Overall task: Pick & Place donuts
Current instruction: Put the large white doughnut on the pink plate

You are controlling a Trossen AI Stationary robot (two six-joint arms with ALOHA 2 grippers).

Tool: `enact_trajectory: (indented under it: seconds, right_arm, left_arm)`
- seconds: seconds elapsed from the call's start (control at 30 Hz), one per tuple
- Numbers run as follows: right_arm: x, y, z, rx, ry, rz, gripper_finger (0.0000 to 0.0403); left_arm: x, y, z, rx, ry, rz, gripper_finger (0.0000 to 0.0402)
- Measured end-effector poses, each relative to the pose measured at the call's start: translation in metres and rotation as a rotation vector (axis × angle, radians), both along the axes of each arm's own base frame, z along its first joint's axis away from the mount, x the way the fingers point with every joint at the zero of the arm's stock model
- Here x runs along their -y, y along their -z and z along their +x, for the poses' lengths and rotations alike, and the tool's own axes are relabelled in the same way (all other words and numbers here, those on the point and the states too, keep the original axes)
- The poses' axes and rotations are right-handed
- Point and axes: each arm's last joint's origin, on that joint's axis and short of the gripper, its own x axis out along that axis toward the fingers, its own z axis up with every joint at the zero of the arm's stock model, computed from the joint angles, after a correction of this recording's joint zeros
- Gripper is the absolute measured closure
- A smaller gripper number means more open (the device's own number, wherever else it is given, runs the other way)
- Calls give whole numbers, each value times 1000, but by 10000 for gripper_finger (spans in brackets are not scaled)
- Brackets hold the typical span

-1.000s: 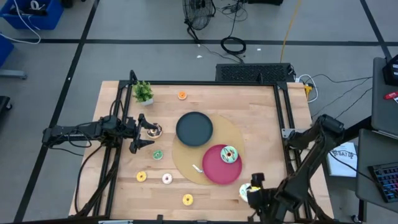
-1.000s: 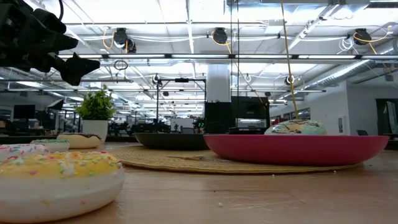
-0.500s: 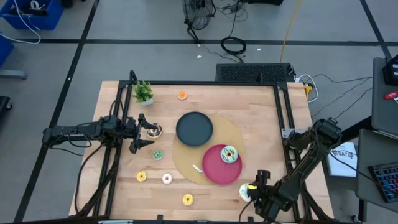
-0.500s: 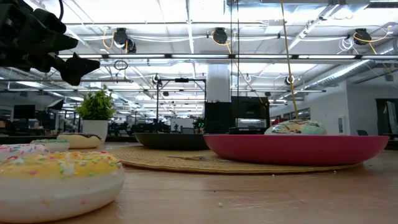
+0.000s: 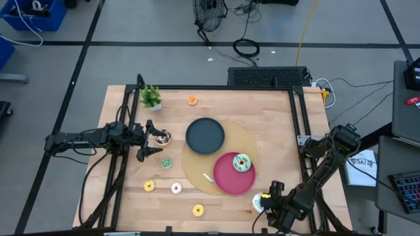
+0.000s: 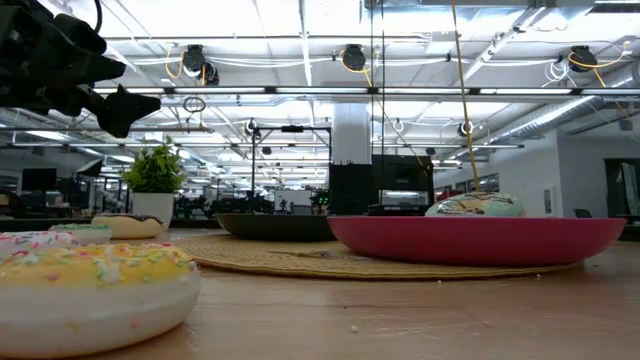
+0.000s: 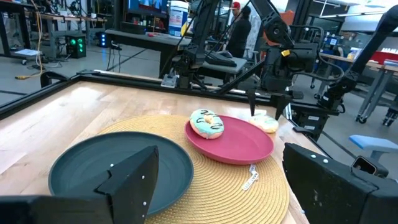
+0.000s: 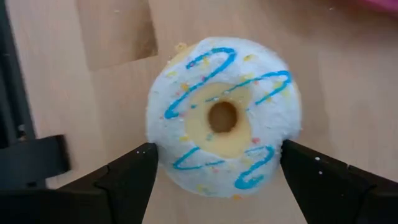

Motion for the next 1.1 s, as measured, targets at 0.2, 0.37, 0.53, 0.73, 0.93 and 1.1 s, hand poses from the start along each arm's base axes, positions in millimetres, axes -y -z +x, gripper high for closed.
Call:
enact_trajectory:
  seconds: [0.2,0.37,0.53,0.73,0.93,1.1]
  right_arm:
    - [2,6,-2,2,2,9,85]
    - [7,12,-5,-6,18,2,85]
    - [7,13,-5,-3,18,8,85]
    - [7,14,-5,-2,17,11,85]
    - [7,14,-5,-3,10,8,85]
    - [7,14,-5,-4,10,6,85]
  left_arm:
    - [0,0,0,0,0,0,66]
    - [0,0,0,0,0,0,66]
    - [0,0,0,0,0,0,66]
    - [0,0,0,0,1,0,66]
    - [0,0,0,1,0,0,66]
    - [0,0,0,0,1,0,66]
